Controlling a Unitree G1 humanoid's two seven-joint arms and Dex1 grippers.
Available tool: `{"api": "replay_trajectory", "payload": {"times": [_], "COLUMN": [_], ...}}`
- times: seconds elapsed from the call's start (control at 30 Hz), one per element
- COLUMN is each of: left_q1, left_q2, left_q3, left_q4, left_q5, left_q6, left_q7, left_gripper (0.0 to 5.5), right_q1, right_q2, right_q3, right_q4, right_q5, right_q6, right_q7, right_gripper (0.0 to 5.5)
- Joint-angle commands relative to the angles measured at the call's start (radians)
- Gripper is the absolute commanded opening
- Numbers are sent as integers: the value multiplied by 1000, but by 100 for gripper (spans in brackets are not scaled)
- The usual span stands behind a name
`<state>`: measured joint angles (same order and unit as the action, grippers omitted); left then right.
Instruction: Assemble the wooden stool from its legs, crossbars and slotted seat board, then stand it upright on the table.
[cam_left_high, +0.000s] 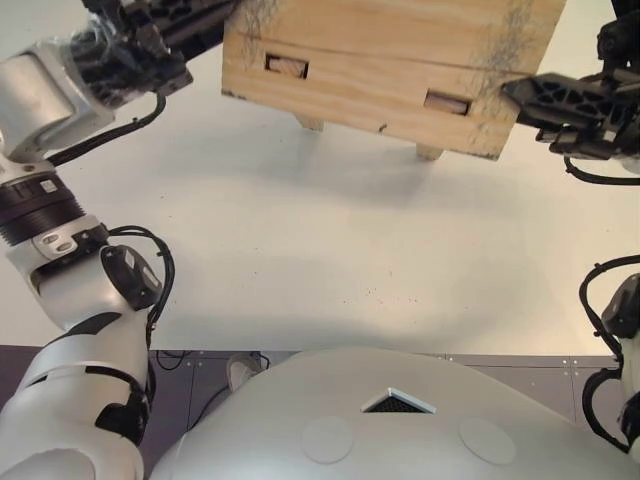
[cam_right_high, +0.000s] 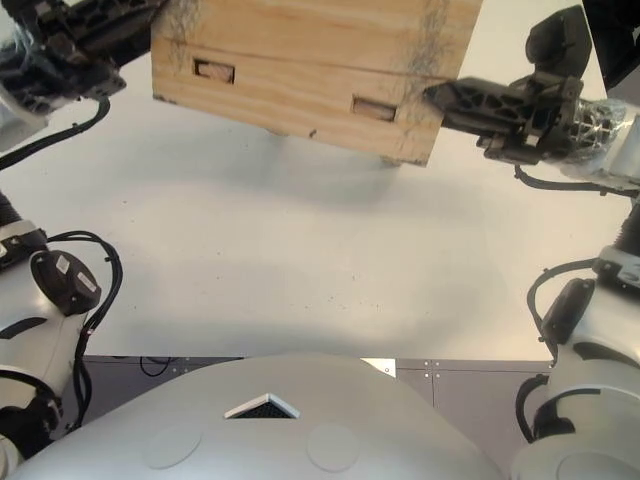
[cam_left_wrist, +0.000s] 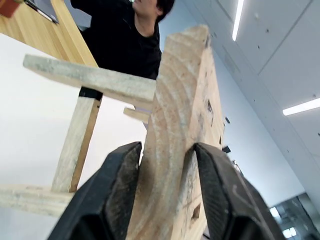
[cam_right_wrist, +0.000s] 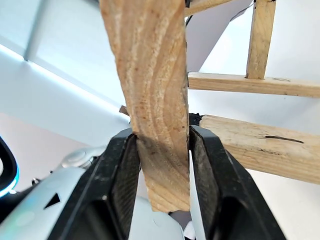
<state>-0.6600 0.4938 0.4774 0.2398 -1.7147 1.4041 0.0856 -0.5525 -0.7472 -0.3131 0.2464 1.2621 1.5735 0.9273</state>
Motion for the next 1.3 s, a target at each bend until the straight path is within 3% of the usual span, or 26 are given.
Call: {"api": "replay_trajectory", "payload": {"times": [0.03,0.27,0.4,0.57,0.9,1.07,1.17,1.3], "left_q1": [-152,-271,-288,-243,-78,-26,-5,49], "left_q2": [-48,-44,-39,-44,-108,-187,-215,-241], "left_q3": [-53,-56,-67,-34,59,113,131,132], "left_q4": [169,337,366,376,283,208,160,86], "left_q5": [-14,199,364,516,665,658,656,677], "left_q6": [-176,-318,-405,-519,-670,-693,-706,-749], "left_q7": [430,394,236,140,84,120,115,52], "left_gripper": [170,109,109,109,109,109,109,109], "right_q1": [-158,-274,-325,-429,-463,-494,-491,-423], "right_q2": [121,187,202,225,304,307,308,339], "right_q3": [-4,-104,-152,-226,-305,-347,-335,-365], "right_q4": [276,554,674,798,801,903,860,670], "right_q5": [33,-102,-151,-191,-263,-282,-288,-253], "right_q6": [41,29,3,-44,-243,-342,-369,-462], "right_q7": [-127,-275,-330,-432,-668,-793,-759,-654], "right_gripper": [142,142,141,139,136,258,317,317]}}
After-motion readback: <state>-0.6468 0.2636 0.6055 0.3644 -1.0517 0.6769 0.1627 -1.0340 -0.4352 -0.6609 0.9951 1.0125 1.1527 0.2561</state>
